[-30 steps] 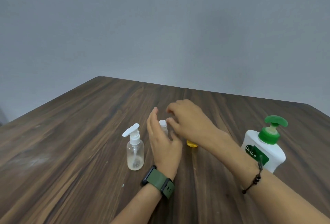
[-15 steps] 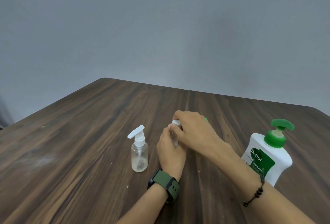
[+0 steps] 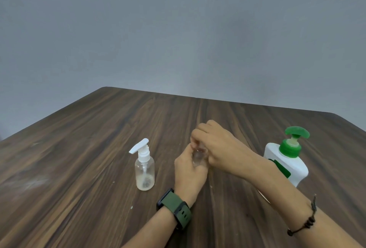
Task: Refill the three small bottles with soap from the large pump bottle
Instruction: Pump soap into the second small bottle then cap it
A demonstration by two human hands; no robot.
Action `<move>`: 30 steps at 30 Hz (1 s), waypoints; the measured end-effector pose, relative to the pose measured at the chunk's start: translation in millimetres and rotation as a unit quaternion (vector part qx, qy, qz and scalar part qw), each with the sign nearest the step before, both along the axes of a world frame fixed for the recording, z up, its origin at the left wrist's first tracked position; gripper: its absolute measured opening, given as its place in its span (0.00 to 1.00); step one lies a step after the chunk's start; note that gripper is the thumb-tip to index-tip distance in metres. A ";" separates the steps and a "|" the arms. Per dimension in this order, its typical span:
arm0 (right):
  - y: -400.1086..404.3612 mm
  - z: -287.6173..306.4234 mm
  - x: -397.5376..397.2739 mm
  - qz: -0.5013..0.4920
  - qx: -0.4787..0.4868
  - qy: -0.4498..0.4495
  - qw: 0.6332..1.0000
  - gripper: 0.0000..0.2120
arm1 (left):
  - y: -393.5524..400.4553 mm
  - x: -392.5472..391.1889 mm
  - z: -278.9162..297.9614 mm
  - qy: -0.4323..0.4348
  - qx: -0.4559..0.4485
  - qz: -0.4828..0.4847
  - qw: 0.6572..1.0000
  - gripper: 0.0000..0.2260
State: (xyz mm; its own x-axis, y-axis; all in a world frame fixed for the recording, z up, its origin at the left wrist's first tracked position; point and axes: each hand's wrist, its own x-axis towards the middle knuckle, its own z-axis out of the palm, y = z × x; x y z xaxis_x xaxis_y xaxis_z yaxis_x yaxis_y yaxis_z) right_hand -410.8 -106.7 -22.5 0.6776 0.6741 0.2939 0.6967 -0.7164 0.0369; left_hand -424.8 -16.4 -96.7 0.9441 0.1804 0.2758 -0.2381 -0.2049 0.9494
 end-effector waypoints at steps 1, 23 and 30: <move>-1.0 3.4 -2.3 0.025 0.012 0.018 0.999 0.09 | -0.2 -0.8 1.5 0.003 0.002 -0.006 1.000 0.05; -10.2 21.8 -13.2 -0.010 0.049 0.083 0.995 0.11 | -3.0 -7.1 4.1 -0.014 -0.029 -0.088 0.996 0.08; -15.8 11.6 -8.8 0.004 0.182 0.076 0.980 0.19 | -3.0 -7.9 5.9 -0.015 -0.078 -0.163 0.983 0.11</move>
